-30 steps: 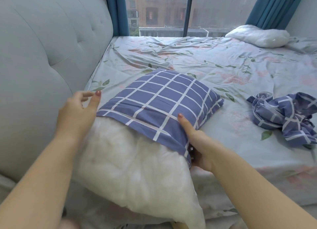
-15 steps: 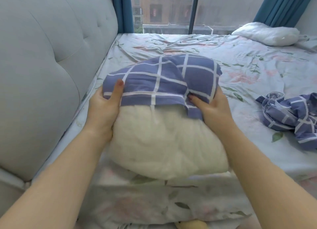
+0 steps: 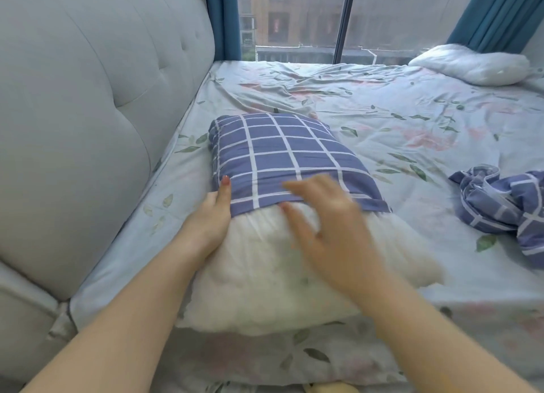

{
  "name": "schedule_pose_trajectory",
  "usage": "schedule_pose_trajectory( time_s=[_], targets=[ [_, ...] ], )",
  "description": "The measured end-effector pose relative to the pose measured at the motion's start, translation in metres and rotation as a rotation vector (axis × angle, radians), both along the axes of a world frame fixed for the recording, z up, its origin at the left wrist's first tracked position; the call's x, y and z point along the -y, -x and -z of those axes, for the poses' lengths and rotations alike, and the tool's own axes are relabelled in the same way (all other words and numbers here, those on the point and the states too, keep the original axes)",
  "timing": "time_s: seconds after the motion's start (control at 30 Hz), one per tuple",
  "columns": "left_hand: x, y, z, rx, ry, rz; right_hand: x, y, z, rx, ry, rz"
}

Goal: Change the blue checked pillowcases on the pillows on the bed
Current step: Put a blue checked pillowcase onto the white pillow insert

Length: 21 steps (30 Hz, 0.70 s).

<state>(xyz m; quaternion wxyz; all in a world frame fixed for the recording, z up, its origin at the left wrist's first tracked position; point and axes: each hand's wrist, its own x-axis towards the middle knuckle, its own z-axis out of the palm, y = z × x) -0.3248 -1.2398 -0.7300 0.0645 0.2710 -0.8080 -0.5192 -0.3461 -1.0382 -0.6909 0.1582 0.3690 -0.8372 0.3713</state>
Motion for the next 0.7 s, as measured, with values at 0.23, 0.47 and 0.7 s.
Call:
schedule_pose_trajectory(
  time_s=[0.23, 0.47, 0.7],
  targets=[
    [-0.006, -0.003, -0.006, -0.112, -0.487, -0.015, 0.035, -0.055, 0.011, 0.164, -0.655, -0.059],
    [0.018, -0.009, 0.002, -0.021, -0.447, 0.002, 0.046, -0.030, 0.041, 0.202, -0.684, -0.108],
    [0.009, -0.015, -0.003, -0.003, -0.444, 0.036, 0.053, -0.016, 0.049, 0.042, -0.630, 0.050]
  ],
)
